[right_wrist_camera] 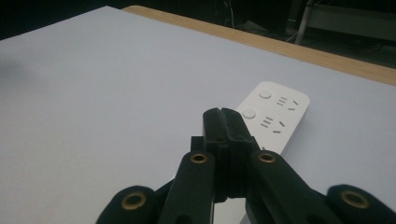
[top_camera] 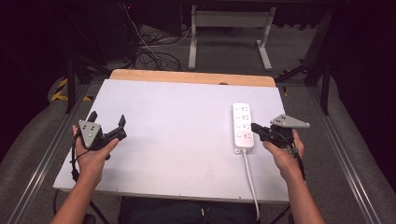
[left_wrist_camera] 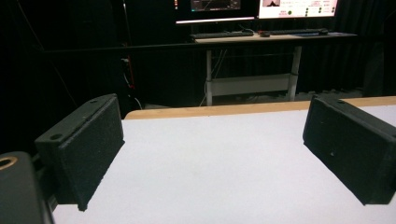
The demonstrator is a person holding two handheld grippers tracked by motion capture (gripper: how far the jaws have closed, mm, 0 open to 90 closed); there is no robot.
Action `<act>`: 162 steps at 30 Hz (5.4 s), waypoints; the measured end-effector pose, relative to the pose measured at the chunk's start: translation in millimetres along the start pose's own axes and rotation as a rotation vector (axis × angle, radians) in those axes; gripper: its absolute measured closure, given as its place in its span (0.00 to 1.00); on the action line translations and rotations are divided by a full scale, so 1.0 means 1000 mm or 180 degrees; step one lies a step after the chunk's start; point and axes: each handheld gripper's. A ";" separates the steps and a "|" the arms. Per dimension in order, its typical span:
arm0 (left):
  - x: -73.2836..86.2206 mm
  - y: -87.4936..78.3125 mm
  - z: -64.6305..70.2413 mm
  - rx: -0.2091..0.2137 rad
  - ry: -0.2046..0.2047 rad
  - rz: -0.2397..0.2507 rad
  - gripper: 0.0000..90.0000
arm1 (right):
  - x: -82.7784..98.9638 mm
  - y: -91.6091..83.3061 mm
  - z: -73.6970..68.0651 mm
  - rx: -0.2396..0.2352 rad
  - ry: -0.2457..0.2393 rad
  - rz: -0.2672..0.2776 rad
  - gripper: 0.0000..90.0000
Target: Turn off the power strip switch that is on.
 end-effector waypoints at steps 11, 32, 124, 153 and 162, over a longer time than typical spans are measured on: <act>0.000 0.000 0.000 0.0009 0.0016 -0.0008 0.06 | -0.002 0.021 -0.001 -0.0050 -0.0007 -0.0260 1.00; 0.001 0.000 0.001 0.0025 0.0068 -0.0018 0.07 | 0.005 0.058 -0.007 0.0004 -0.0115 -0.0706 1.00; 0.001 -0.001 0.000 0.0024 0.0075 -0.0021 0.07 | 0.008 0.069 -0.013 0.0193 0.0004 -0.0813 1.00; 0.001 -0.002 0.000 0.0015 0.0052 -0.0015 0.07 | 0.006 0.068 -0.012 0.0168 0.0029 -0.0846 1.00; 0.001 -0.001 0.000 0.0017 0.0060 -0.0013 0.07 | 0.006 0.068 -0.012 0.0178 0.0019 -0.0857 1.00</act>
Point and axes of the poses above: each handheld gripper's, and its own axes: y roughly forward along the jaws, x roughly out of its underside, z roughly to its right, and after that the axes turned 7 degrees about -z, right-handed
